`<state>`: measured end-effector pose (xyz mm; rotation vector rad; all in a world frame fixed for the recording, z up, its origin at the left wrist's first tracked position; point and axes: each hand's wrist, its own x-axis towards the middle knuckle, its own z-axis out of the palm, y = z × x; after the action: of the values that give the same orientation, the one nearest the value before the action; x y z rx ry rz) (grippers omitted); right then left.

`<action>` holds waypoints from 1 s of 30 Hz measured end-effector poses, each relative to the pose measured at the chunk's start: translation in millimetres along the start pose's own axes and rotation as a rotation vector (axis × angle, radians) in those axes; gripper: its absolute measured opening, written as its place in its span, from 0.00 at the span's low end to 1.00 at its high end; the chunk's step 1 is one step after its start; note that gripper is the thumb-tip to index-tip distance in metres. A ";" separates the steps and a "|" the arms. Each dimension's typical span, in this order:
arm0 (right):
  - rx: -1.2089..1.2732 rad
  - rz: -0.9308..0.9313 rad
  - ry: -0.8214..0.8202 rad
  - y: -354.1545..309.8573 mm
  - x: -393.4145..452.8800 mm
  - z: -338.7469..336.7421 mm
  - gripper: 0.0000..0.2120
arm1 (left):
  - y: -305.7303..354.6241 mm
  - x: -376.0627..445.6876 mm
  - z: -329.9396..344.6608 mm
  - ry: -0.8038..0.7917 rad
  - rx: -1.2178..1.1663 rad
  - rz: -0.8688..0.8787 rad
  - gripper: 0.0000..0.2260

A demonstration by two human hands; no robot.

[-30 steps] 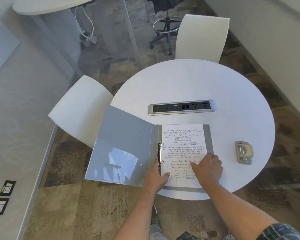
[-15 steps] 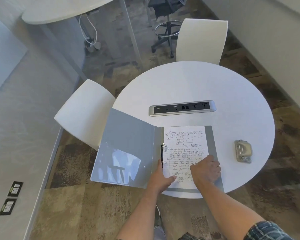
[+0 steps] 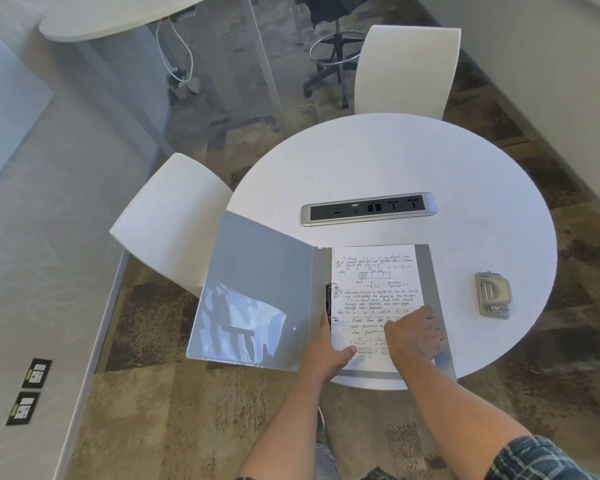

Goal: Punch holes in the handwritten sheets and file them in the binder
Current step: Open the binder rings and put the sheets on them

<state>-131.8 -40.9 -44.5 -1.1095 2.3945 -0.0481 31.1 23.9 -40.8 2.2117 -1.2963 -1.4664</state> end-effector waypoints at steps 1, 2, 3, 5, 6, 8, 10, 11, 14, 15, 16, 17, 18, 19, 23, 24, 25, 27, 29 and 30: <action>-0.009 -0.007 0.018 1.2 -3.1 1.5 0.29 | 1.7 -2.8 0.1 0.001 -0.005 -0.002 0.49; -0.009 -0.014 0.033 2.9 -6.5 3.0 0.30 | 2.9 -5.1 0.4 0.004 -0.010 0.000 0.49; -0.008 -0.021 0.043 4.8 -9.5 4.6 0.31 | 4.4 -7.2 0.4 0.009 -0.011 0.004 0.48; -0.004 -0.029 0.055 8.2 -13.1 5.3 0.33 | 6.0 -8.9 1.1 0.014 -0.006 0.015 0.47; 0.000 -0.031 0.055 8.8 -13.8 4.4 0.32 | 6.1 -9.0 1.7 0.016 0.001 0.018 0.47; 0.020 -0.025 0.044 9.2 -12.8 2.8 0.32 | 6.7 -9.5 2.3 0.020 0.006 0.018 0.46; 0.049 -0.013 0.037 8.2 -10.6 0.9 0.30 | 5.8 -9.0 3.2 0.022 0.010 0.014 0.47; 0.053 -0.008 0.038 7.7 -9.5 -0.8 0.30 | 5.8 -9.3 3.4 0.019 0.004 0.011 0.47; 0.059 0.011 0.023 9.5 -5.9 -5.0 0.29 | 6.4 -9.8 3.6 0.014 -0.013 0.005 0.49; 0.084 0.025 0.003 10.1 -4.0 -5.2 0.28 | 7.0 -10.2 3.5 0.012 -0.010 0.003 0.49; 0.133 0.042 -0.024 10.3 -2.7 -5.1 0.26 | 6.8 -10.0 3.7 0.015 -0.006 0.012 0.49; 0.181 0.058 -0.049 10.0 -2.4 -5.6 0.24 | 6.2 -9.3 4.3 0.018 -0.003 0.016 0.49; 0.206 0.066 -0.067 9.1 -2.6 -6.3 0.23 | 6.4 -9.8 4.1 0.017 -0.008 0.024 0.48; 0.202 0.060 -0.076 8.5 -3.8 -8.6 0.21 | 7.1 -10.4 3.4 0.013 -0.022 0.028 0.47; 0.092 -0.135 0.014 12.0 -12.5 -22.0 0.13 | 13.8 -13.8 -8.2 -0.021 -0.081 0.058 0.34; 0.068 -0.196 0.042 12.6 -14.7 -25.6 0.11 | 15.3 -13.7 -11.3 -0.013 -0.072 0.065 0.32; 0.052 -0.250 0.057 12.2 -16.1 -28.1 0.10 | 17.1 -14.0 -13.8 0.005 -0.046 0.070 0.32; 0.020 -0.369 0.063 7.2 -18.3 -30.3 0.13 | 20.2 -12.9 -16.5 0.094 0.020 0.089 0.29; 0.022 -0.495 0.027 -1.4 -21.7 -31.0 0.20 | 27.8 -13.1 -17.4 0.241 0.045 0.147 0.22; 0.081 -0.541 -0.012 -6.5 -24.7 -31.9 0.24 | 33.5 -13.1 -17.9 0.315 0.023 0.176 0.19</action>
<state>-128.1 -32.8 -4.6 -1.6751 1.9951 -0.3152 25.3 8.3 -4.2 2.1672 -1.3620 -0.9981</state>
